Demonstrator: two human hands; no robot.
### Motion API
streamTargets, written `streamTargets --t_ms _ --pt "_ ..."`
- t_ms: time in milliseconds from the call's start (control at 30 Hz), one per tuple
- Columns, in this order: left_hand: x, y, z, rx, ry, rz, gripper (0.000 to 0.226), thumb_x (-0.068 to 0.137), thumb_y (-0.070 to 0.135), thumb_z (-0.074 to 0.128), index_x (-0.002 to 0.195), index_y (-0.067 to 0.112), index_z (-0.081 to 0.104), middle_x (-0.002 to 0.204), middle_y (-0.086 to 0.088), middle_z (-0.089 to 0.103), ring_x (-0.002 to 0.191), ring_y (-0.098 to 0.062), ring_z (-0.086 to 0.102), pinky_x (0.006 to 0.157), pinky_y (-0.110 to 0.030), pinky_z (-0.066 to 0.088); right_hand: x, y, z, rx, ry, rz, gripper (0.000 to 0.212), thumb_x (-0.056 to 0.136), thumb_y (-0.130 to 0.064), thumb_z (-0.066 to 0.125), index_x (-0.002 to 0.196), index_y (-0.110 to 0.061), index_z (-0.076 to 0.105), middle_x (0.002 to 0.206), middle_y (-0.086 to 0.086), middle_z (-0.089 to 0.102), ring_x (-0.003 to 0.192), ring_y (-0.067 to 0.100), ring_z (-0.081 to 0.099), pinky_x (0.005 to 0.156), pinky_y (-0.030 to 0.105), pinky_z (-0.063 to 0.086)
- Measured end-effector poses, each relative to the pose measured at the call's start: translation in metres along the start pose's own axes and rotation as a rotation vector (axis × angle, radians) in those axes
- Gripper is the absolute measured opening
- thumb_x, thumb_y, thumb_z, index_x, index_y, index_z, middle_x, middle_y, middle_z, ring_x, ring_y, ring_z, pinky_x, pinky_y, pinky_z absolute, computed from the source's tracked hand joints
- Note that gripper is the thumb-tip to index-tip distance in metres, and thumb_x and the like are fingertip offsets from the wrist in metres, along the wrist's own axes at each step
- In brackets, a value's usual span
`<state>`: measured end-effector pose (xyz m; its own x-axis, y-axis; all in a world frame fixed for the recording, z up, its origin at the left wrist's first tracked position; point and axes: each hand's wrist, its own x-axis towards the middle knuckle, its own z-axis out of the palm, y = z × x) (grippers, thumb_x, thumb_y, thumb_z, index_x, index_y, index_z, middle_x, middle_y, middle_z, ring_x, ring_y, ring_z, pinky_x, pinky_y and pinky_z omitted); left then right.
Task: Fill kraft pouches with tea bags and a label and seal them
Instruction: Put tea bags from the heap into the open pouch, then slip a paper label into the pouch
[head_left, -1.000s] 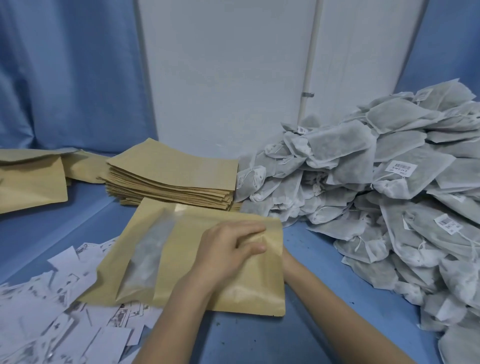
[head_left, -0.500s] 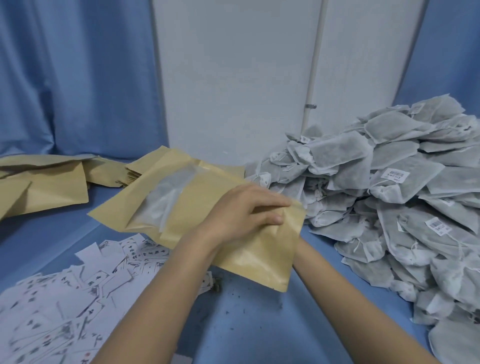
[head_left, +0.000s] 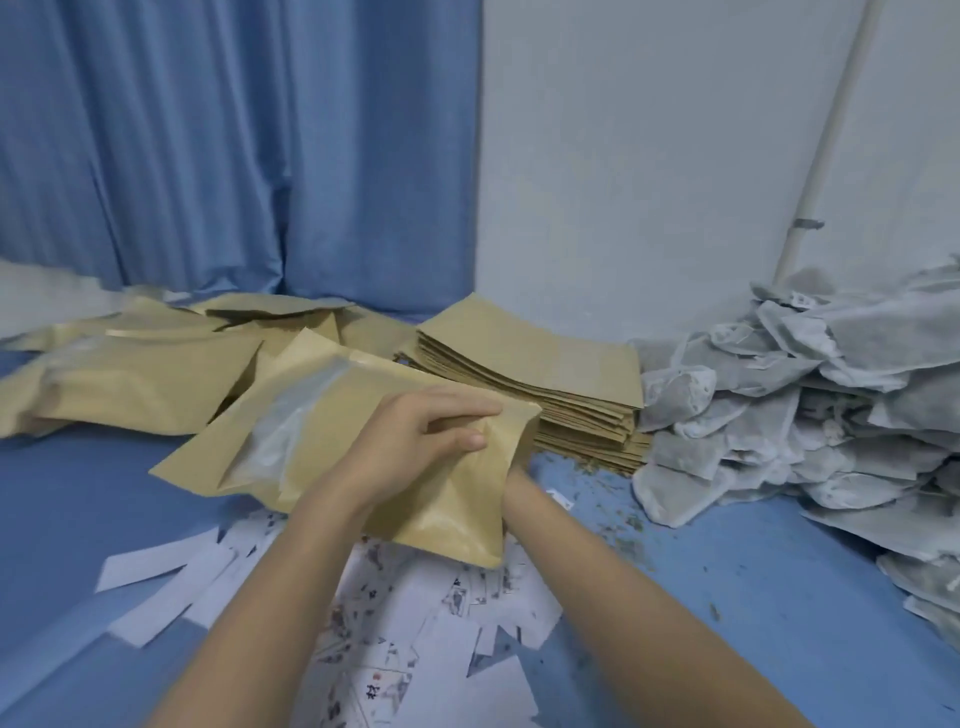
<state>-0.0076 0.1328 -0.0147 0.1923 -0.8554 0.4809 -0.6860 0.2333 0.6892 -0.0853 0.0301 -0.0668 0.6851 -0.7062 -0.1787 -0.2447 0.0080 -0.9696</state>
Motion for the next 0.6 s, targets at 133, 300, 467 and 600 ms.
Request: streamTargets --t_ms 133,300,467,600 --pt "-0.014 -0.033 -0.006 -0.081 0.006 -0.096 0.031 0.080 0.012 0.073 0.103 0.032 0.072 0.104 0.022 0.069 0.104 0.008 0.060 0.086 -0.005 0.040 -0.004 -0.010 0.018 -0.280 -0.031 -0.210 0.034 0.101 -0.004 0.025 0.074 -0.008 0.045 0.064 0.001 0.052 0.055 0.008 0.050 0.053 0.013 0.042" --pt "-0.021 -0.054 -0.011 -0.081 0.064 -0.134 0.031 0.079 0.015 0.074 0.095 0.042 0.071 0.095 0.025 0.070 0.092 0.010 0.062 0.079 -0.004 0.041 -0.015 0.008 -0.011 -0.606 0.107 -0.438 0.017 0.090 -0.002 0.049 0.088 -0.005 0.065 0.076 -0.002 0.063 0.068 0.009 0.056 0.061 0.008 0.041" --pt "-0.015 -0.060 -0.013 -0.121 0.116 -0.187 0.027 0.078 0.015 0.074 0.098 0.033 0.074 0.094 0.022 0.072 0.089 0.011 0.061 0.077 -0.004 0.041 -0.033 0.045 -0.055 -0.693 0.161 -0.341 0.010 0.086 -0.025 0.055 0.094 -0.025 0.060 0.089 -0.005 0.063 0.073 0.002 0.054 0.071 0.022 0.046" --pt "-0.014 -0.058 -0.009 -0.114 0.110 -0.195 0.028 0.079 0.015 0.074 0.104 0.026 0.074 0.097 0.019 0.072 0.092 0.009 0.062 0.078 -0.003 0.040 -0.031 0.061 -0.051 -1.045 0.015 -0.173 0.081 0.061 -0.079 0.056 0.118 -0.022 0.056 0.117 -0.001 0.044 0.109 0.017 0.043 0.093 0.034 0.041"
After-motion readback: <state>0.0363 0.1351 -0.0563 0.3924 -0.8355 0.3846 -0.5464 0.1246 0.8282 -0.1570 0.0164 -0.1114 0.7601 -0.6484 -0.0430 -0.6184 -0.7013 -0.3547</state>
